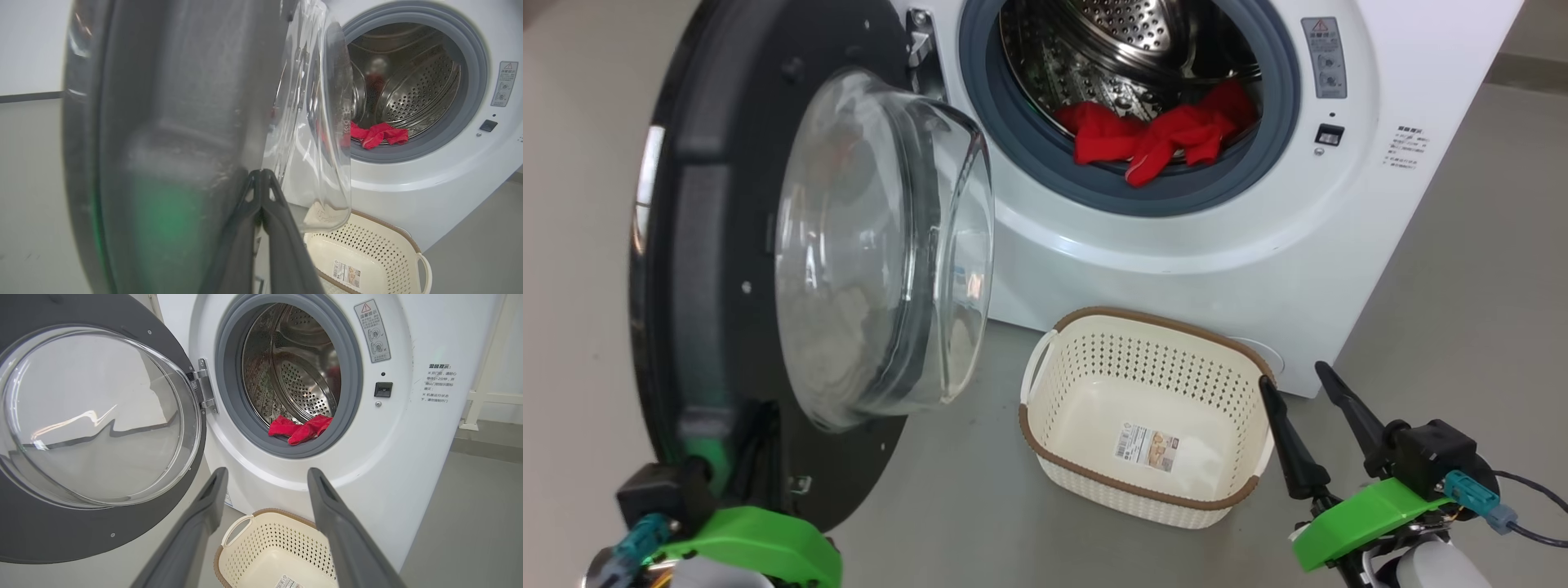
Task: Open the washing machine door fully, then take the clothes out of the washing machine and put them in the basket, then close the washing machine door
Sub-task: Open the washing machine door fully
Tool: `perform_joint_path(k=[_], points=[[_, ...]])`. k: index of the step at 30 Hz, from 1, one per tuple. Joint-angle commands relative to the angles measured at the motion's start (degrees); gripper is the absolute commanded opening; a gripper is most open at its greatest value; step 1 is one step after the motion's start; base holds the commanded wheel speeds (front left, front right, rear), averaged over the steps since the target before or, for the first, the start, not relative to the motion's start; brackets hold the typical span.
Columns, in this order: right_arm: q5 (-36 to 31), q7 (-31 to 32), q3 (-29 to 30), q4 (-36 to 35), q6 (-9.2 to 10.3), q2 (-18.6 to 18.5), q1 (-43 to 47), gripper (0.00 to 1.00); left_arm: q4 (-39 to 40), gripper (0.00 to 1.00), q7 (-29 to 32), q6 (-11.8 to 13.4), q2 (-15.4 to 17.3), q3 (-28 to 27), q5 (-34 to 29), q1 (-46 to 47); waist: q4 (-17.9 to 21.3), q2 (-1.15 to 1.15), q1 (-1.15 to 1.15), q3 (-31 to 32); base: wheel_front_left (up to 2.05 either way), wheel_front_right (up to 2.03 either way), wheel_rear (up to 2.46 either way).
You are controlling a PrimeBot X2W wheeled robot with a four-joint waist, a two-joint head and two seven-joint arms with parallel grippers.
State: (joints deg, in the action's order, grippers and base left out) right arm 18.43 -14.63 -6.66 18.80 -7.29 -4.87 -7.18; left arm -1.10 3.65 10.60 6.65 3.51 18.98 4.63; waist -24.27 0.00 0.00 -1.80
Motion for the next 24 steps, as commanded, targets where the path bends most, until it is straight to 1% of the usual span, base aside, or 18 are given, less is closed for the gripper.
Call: perform_joint_path(k=[1, 5, 12, 20, 24], points=[[-0.2, -0.4, -1.6, -1.3, -0.2, -0.8, -1.3, 1.0, 0.4, 0.0, -1.0, 0.9, 1.9, -3.6, 0.5, 1.8, -0.2, 0.0, 0.0, -0.6, 0.0, 0.0, 0.0], [-0.2, -0.4, -1.9, -1.4, -0.2, -1.6, -1.7, 1.0, -1.9, 0.0, -2.7, 1.2, 3.0, -6.5, 1.9, 3.4, -0.2, 0.0, 0.0, -1.4, 0.0, 0.0, 0.0], [-0.2, -0.4, -2.4, -1.3, -0.2, -2.7, -2.2, 1.0, -6.0, 0.0, -4.6, 1.7, 4.0, -9.9, 4.2, 7.3, 0.1, 0.0, 0.0, -3.1, 0.0, 0.0, 0.0], [-0.5, -0.4, -3.0, -1.4, -0.2, -4.2, -3.7, 1.0, -11.3, 0.0, -6.8, 1.8, 4.9, -12.2, 6.0, 11.4, 0.6, 0.0, 0.0, -5.2, 0.0, 0.0, 0.0], [-0.6, -0.4, -3.0, -1.4, -0.2, -5.1, -4.0, 1.0, -14.4, 0.0, -9.2, 1.8, 4.9, -13.7, 7.2, 13.6, 0.5, 0.0, 0.0, -6.0, 0.0, 0.0, 0.0]])
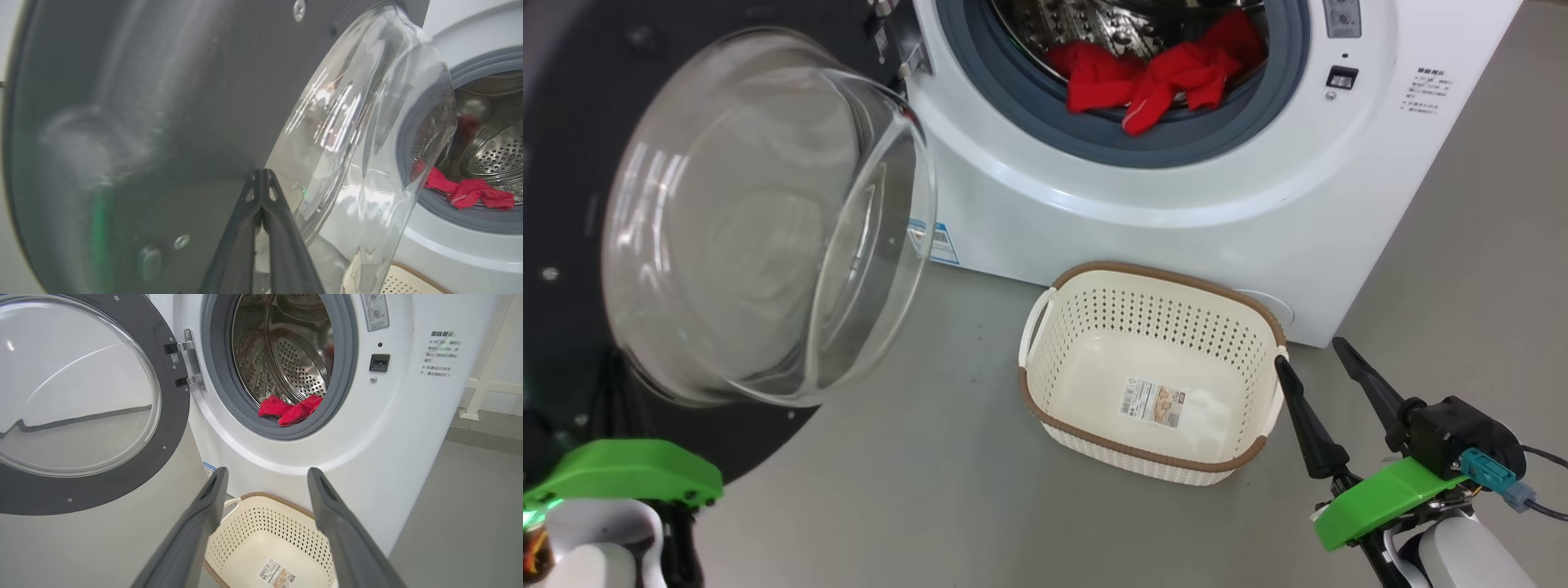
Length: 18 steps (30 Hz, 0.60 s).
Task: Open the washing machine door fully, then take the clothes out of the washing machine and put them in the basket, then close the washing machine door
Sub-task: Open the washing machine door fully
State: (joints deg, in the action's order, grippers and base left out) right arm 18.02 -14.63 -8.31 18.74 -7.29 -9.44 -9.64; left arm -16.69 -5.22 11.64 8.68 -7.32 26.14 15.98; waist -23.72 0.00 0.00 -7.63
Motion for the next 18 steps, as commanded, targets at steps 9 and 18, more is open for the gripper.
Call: perform_joint_path(k=[9, 18], points=[[-0.5, -0.4, -2.1, -1.3, -0.2, -1.3, -2.1, 1.0, -6.2, 0.0, -5.2, 0.2, 4.5, -5.6, 1.5, 5.8, 0.1, 0.0, 0.0, -1.8, 0.0, 0.0, 0.0], [-0.5, -0.4, -2.8, -1.2, -0.2, -2.8, -2.7, 1.0, -11.9, 0.0, -7.4, 0.8, 6.2, -8.2, 2.9, 9.4, 0.1, 0.0, 0.0, -3.2, 0.0, 0.0, 0.0]])
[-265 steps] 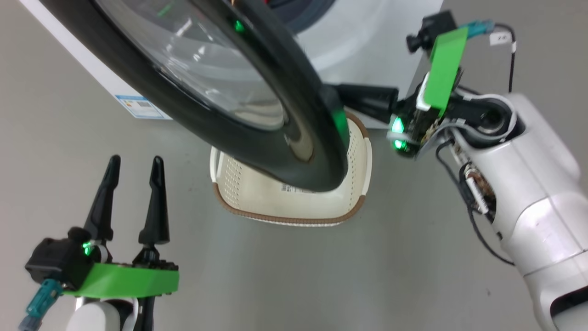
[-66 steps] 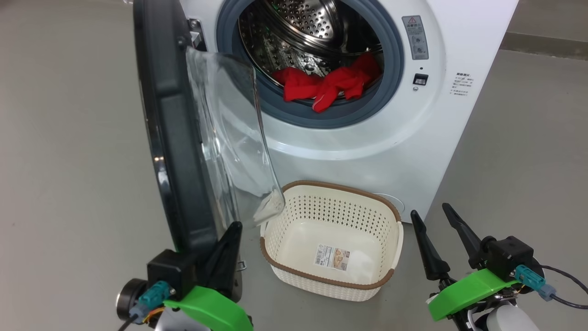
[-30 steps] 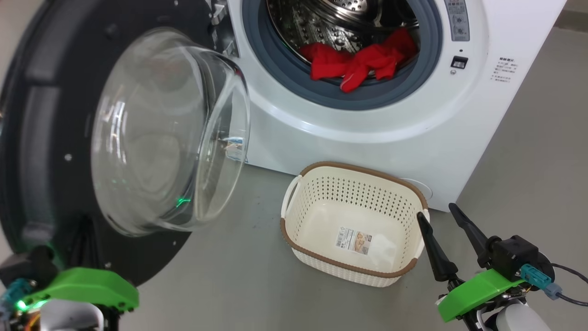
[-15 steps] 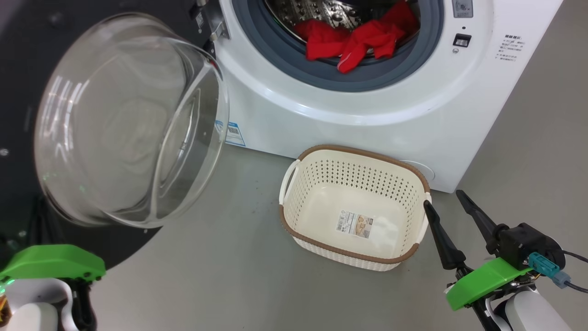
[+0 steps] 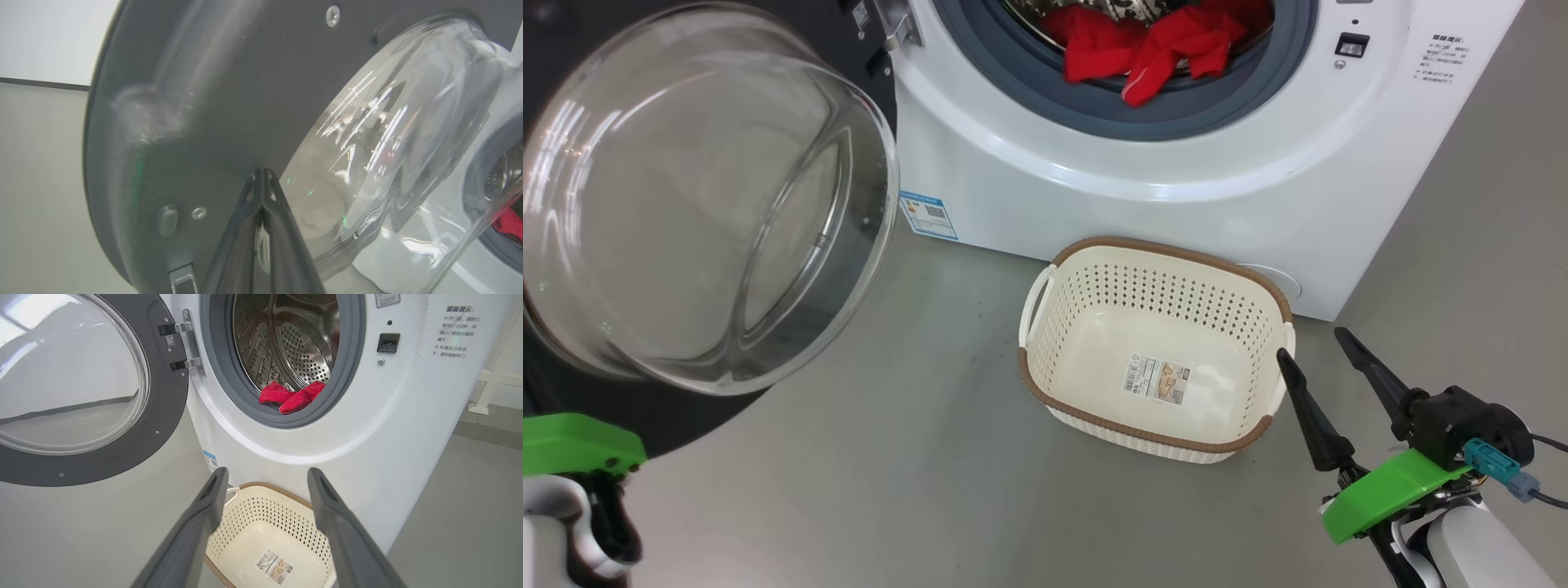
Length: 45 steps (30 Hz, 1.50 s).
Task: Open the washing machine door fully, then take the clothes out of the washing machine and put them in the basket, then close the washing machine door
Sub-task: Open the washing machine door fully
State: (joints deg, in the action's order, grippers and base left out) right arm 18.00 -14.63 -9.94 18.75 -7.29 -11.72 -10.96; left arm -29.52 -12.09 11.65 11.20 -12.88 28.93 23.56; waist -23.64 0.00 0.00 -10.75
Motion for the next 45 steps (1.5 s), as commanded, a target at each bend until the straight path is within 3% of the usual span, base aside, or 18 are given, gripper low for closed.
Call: perform_joint_path(k=[1, 18, 19, 20, 21, 22, 23, 34, 39, 45], points=[[-0.5, -0.4, -1.2, -1.2, -0.2, -0.7, -1.4, 1.0, 0.5, 0.0, -0.7, 0.7, 3.8, -2.8, 0.3, 2.1, 0.0, 0.0, 0.0, -0.2, 0.0, 0.0, 0.0], [0.2, -0.4, -1.9, -0.6, -0.2, -0.2, -1.7, 1.0, -1.9, 0.0, -2.3, 0.5, 4.2, -2.2, -1.1, 2.0, 0.9, 0.0, 0.0, 1.4, 0.0, 0.0, 0.0], [0.2, -0.4, -1.8, -0.6, -0.2, 0.0, -1.6, 1.0, -1.0, 0.07, -2.4, 0.3, 3.9, -1.8, -1.3, 1.4, 1.0, 0.0, 0.0, 1.8, 0.0, 0.0, 0.0], [0.2, -0.4, -1.7, -0.6, -0.2, 0.3, -1.4, 1.0, 0.2, 0.22, -2.4, 0.0, 3.4, -1.6, -1.3, 0.7, 1.1, 0.0, 0.0, 2.3, 0.0, 0.0, 0.0], [0.2, -0.4, -1.5, -0.7, -0.2, 0.6, -1.3, 1.0, 1.4, 0.49, -2.4, -0.1, 3.0, -1.1, -1.5, -0.1, 1.3, 0.0, 0.0, 2.7, 0.0, 0.0, 0.0], [0.2, -0.4, -1.4, -0.7, -0.2, 0.9, -1.1, 1.0, 2.9, 0.91, -2.4, -0.5, 2.7, -0.9, -1.4, -0.9, 1.4, 0.0, 0.0, 3.2, 0.0, 0.0, 0.0], [0.1, -0.4, -1.3, -0.8, -0.2, 1.2, -0.9, 1.0, 4.6, 1.0, -2.4, -0.8, 2.3, -0.8, -1.2, -1.7, 1.6, 0.0, 0.0, 3.7, 0.0, 0.0, 0.0], [-0.6, -0.4, 2.0, -2.5, -0.2, 4.8, 1.7, 1.0, 24.4, 1.0, -2.7, -3.3, 2.6, 2.3, -4.5, -9.8, 6.5, 0.0, 0.0, 8.0, 0.0, 0.0, 0.0], [-0.9, -0.4, 4.5, -3.6, -0.2, 6.0, 2.7, 1.0, 29.3, 1.0, -2.6, -4.3, 1.7, 5.4, -5.8, -12.1, 10.2, 0.0, 0.0, 8.9, 0.0, 0.0, 0.0], [-0.9, -0.4, 7.3, -4.7, -0.2, 7.3, 3.5, 1.0, 29.8, 1.0, -2.7, -7.8, 0.4, 7.3, -3.5, -14.8, 16.4, 0.0, 0.0, 10.0, 0.0, 0.0, 0.0]])
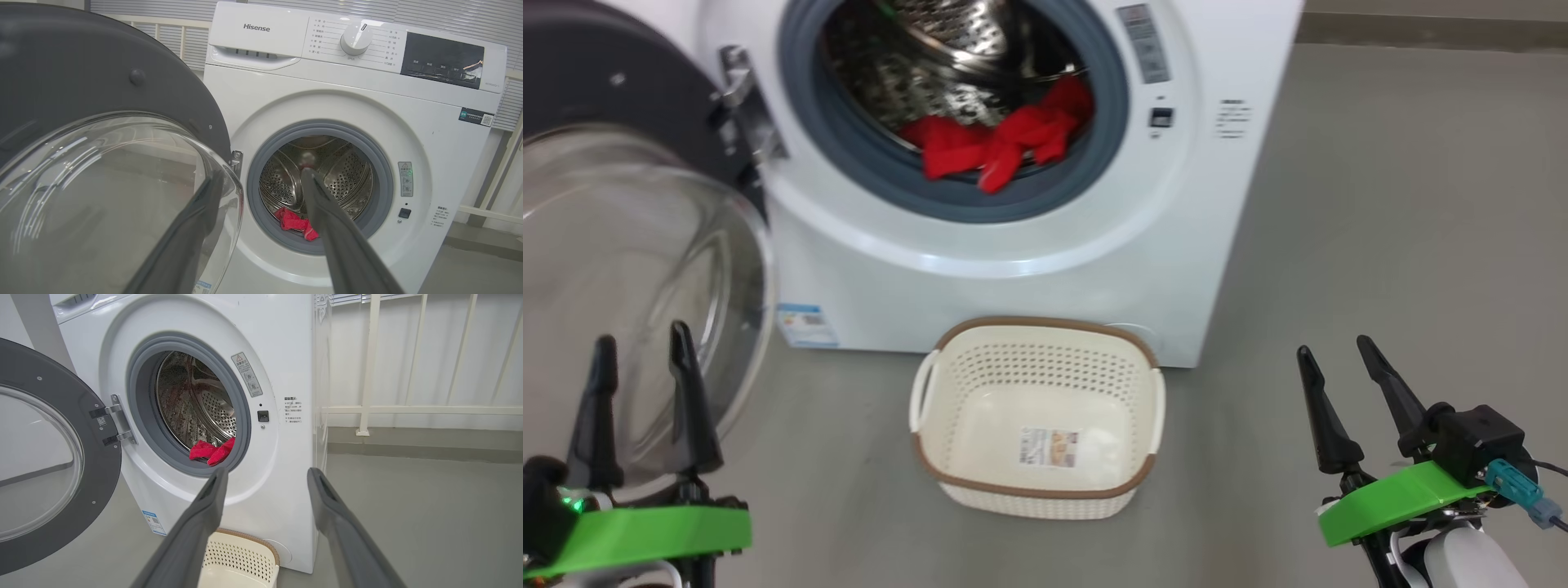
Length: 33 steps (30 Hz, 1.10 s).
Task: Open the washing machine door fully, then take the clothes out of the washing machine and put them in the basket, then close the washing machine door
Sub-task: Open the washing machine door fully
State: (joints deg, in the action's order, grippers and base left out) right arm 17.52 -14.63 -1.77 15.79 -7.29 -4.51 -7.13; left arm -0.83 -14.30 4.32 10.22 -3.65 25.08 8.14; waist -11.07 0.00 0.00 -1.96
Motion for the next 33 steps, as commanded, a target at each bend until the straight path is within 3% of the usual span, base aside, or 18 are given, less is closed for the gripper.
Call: perform_joint_path(k=[1, 16, 25, 33], points=[[-0.6, -0.4, -0.8, -1.9, -0.2, 0.2, -0.3, 1.0, 1.0, 1.0, -0.5, -0.9, 1.3, -1.9, 0.7, 0.2, 4.7, 0.0, 0.0, 1.3, 0.0, 0.0, 0.0], [1.4, -0.4, -3.4, -3.7, -0.2, -0.3, -0.2, 1.0, -1.2, 1.0, -0.7, -5.2, -0.9, -2.5, 0.6, -7.0, 17.1, 0.0, 0.0, 2.7, 0.0, 0.0, 0.0], [3.6, -0.4, -6.5, -5.8, -0.2, -2.3, 0.9, 1.0, -3.4, 1.0, -0.7, -8.0, -1.4, -2.3, -2.9, -10.9, 20.4, 0.0, 0.0, 3.8, 0.0, 0.0, 0.0], [3.5, -0.4, -6.5, -6.8, -0.2, -3.2, 2.8, 1.0, -5.4, 1.0, -0.7, -9.6, -2.9, -3.2, -6.7, -13.4, 21.1, 0.0, 0.0, 4.6, 0.0, 0.0, 0.0]])
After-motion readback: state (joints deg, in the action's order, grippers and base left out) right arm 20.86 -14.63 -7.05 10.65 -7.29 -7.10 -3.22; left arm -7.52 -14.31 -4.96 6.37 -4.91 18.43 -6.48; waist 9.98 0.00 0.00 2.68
